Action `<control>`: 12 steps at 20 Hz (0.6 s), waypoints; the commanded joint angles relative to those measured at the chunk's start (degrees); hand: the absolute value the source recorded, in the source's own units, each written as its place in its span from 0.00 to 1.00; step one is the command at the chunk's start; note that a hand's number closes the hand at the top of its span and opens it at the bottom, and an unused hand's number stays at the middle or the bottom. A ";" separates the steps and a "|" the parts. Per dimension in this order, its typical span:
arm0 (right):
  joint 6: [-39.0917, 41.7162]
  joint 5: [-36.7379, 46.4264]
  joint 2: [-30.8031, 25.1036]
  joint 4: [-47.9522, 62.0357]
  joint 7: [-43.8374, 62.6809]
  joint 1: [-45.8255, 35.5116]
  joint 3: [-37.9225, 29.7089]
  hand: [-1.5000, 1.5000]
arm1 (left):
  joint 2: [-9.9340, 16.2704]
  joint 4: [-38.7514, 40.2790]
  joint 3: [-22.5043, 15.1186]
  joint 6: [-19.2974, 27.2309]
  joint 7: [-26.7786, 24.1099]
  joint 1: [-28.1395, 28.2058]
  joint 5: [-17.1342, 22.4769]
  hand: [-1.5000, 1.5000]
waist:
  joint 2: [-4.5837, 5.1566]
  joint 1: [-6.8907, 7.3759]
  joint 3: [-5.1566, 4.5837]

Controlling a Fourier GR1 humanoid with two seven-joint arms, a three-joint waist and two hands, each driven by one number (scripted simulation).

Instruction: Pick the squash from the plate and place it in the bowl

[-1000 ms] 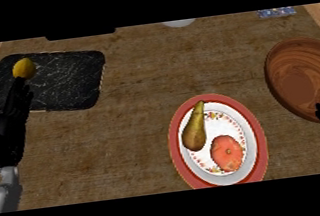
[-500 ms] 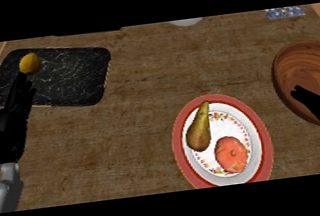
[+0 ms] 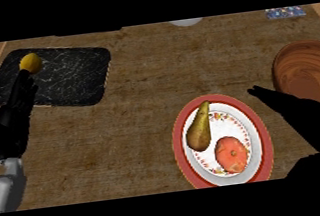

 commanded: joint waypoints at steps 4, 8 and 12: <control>10.60 -3.47 6.90 8.26 8.95 -7.92 4.26 0.00 | -0.33 0.11 1.31 -1.44 -0.82 2.01 -0.47 0.50 | -0.18 -0.59 0.02; 13.35 0.23 9.45 12.18 9.50 -9.56 6.22 0.00 | -2.66 -0.05 0.99 -0.90 -1.27 2.33 -1.34 0.50 | -0.19 -0.90 0.03; 8.82 11.57 8.22 9.19 1.50 -3.99 6.81 0.00 | -1.12 -0.74 4.17 -3.29 -3.61 4.64 -0.68 0.50 | -0.34 -1.33 0.07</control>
